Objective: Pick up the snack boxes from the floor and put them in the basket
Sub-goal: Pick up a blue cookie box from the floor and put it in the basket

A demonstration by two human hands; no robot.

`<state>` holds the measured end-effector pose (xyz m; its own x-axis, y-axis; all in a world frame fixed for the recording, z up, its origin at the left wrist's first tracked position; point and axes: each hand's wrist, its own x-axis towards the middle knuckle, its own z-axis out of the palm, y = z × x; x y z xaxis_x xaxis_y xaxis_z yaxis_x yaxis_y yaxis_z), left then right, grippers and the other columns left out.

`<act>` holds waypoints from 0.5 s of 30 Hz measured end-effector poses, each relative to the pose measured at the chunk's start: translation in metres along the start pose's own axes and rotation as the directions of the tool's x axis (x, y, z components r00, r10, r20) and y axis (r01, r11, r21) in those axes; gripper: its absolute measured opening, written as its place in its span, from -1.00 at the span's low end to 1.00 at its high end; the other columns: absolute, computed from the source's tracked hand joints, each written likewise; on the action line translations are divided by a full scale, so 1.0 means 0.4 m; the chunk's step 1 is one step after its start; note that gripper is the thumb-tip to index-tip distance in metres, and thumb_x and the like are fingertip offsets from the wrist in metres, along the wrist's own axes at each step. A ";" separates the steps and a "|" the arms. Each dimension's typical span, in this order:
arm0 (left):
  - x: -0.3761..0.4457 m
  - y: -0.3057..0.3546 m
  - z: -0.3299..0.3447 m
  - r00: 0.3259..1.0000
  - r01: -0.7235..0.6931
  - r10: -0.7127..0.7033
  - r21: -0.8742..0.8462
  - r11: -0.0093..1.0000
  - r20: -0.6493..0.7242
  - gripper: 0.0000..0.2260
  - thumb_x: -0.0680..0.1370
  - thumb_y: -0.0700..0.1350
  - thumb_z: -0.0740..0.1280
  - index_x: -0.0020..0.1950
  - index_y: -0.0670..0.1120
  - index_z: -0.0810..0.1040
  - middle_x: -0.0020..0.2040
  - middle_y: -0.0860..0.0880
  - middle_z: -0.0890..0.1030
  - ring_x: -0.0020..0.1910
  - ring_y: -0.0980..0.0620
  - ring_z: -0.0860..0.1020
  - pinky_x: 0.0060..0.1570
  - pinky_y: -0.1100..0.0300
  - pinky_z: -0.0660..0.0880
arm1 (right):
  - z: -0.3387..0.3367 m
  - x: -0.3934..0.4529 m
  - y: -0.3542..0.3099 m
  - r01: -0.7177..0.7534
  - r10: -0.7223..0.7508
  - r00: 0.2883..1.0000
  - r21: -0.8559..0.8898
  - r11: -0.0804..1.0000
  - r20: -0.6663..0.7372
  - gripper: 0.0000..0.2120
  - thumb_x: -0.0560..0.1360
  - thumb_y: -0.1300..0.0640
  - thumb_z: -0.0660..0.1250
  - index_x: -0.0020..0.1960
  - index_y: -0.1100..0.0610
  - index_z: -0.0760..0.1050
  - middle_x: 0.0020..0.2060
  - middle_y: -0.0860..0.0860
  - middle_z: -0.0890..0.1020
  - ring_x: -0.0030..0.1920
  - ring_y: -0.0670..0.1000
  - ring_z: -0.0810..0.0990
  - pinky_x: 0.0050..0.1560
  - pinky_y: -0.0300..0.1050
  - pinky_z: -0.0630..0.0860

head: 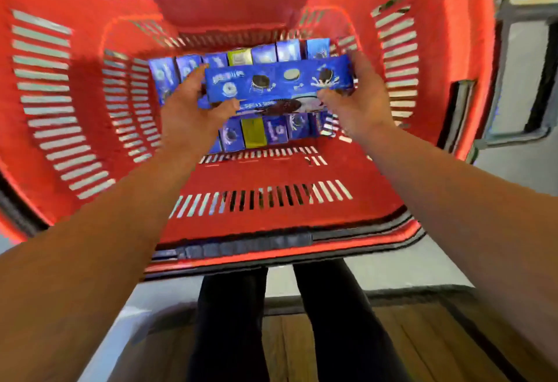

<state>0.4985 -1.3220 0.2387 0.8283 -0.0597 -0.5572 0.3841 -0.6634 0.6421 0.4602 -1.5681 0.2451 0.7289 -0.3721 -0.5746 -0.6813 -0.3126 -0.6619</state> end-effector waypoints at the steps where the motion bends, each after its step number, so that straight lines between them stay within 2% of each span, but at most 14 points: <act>1: 0.044 -0.014 0.026 1.000 -0.018 0.018 -0.009 1.000 -0.005 -0.46 0.39 0.05 0.43 0.35 -0.04 0.47 0.11 0.09 0.62 0.04 0.23 0.56 0.08 0.42 0.41 | 0.018 0.037 0.014 -0.002 0.001 1.000 -0.045 0.999 -0.020 -0.34 0.35 0.20 0.44 0.43 0.11 0.37 0.01 -0.11 0.61 -0.12 -0.24 0.57 -0.07 -0.44 0.44; 3: 0.103 -0.034 0.065 0.999 -0.042 0.040 -0.046 0.998 -0.036 -0.45 0.41 0.03 0.43 0.36 -0.07 0.45 0.13 0.06 0.62 0.07 0.24 0.56 0.08 0.47 0.40 | 0.045 0.094 0.026 -0.001 -0.008 0.997 -0.105 0.994 -0.080 -0.41 0.36 0.13 0.41 0.38 0.03 0.41 -0.04 -0.15 0.61 -0.09 -0.18 0.56 -0.07 -0.36 0.45; 4: 0.129 -0.047 0.083 0.997 -0.051 0.048 -0.049 0.998 -0.065 -0.43 0.41 0.03 0.43 0.39 -0.09 0.43 0.15 0.05 0.62 0.10 0.22 0.55 0.09 0.48 0.40 | 0.061 0.118 0.033 0.009 -0.020 0.994 -0.108 0.994 -0.107 -0.40 0.36 0.13 0.40 0.39 0.04 0.40 0.01 -0.13 0.62 -0.03 -0.16 0.56 0.02 -0.32 0.46; 7: 0.191 -0.060 0.126 0.990 -0.081 0.071 -0.088 0.993 -0.118 -0.39 0.41 -0.02 0.42 0.44 -0.06 0.37 0.17 0.10 0.61 0.07 0.20 0.58 0.05 0.45 0.44 | 0.097 0.175 0.055 0.054 -0.065 0.984 -0.072 0.996 -0.165 -0.28 0.41 0.24 0.41 0.51 0.13 0.23 0.33 0.02 0.49 0.31 -0.07 0.47 0.36 -0.20 0.35; 9: 0.224 -0.054 0.147 0.986 -0.091 0.077 -0.088 0.992 -0.150 -0.40 0.37 -0.02 0.40 0.41 -0.06 0.41 0.14 0.11 0.62 0.05 0.23 0.58 0.07 0.37 0.49 | 0.115 0.210 0.065 0.072 -0.091 0.980 -0.111 0.991 -0.179 -0.27 0.42 0.25 0.40 0.53 0.14 0.18 0.38 0.06 0.43 0.38 -0.01 0.41 0.41 -0.10 0.32; 11: 0.257 -0.056 0.168 0.981 -0.084 0.061 -0.126 0.988 -0.182 -0.45 0.35 0.00 0.39 0.34 -0.05 0.48 0.10 0.09 0.64 0.02 0.22 0.59 0.09 0.20 0.54 | 0.124 0.239 0.072 0.090 -0.124 0.971 -0.165 0.982 -0.204 -0.32 0.38 0.23 0.36 0.47 0.15 0.25 0.32 0.08 0.48 0.33 0.04 0.45 0.37 -0.06 0.37; 12: 0.266 -0.057 0.172 0.980 -0.071 0.044 -0.138 0.988 -0.193 -0.45 0.34 0.02 0.39 0.33 -0.05 0.49 0.11 0.08 0.65 0.04 0.19 0.60 0.10 0.13 0.54 | 0.126 0.248 0.076 0.106 -0.144 0.966 -0.181 0.978 -0.215 -0.36 0.35 0.22 0.33 0.43 0.17 0.31 0.26 0.09 0.52 0.28 0.05 0.48 0.31 -0.11 0.42; 13: 0.273 -0.062 0.175 0.980 -0.058 0.031 -0.134 0.989 -0.199 -0.44 0.33 0.03 0.40 0.33 -0.05 0.48 0.12 0.09 0.64 0.08 0.17 0.60 0.11 0.11 0.53 | 0.129 0.254 0.081 0.116 -0.161 0.963 -0.207 0.971 -0.214 -0.38 0.34 0.22 0.31 0.40 0.20 0.34 0.22 0.10 0.53 0.25 0.07 0.49 0.26 -0.24 0.41; 15: 0.253 -0.061 0.165 0.983 -0.019 0.003 -0.089 0.996 -0.185 -0.38 0.31 0.09 0.42 0.36 0.00 0.45 0.15 0.11 0.63 0.14 0.16 0.57 0.17 0.12 0.50 | 0.119 0.230 0.088 0.127 -0.174 0.970 -0.254 0.959 -0.169 -0.33 0.40 0.21 0.35 0.48 0.23 0.23 0.34 0.15 0.41 0.37 0.07 0.38 0.26 -0.54 0.19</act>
<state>0.5463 -1.3611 0.1319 0.8904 0.0777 -0.4485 0.4030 -0.5927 0.6973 0.5065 -1.5716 0.1460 0.8142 -0.4548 -0.3609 -0.5774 -0.5691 -0.5854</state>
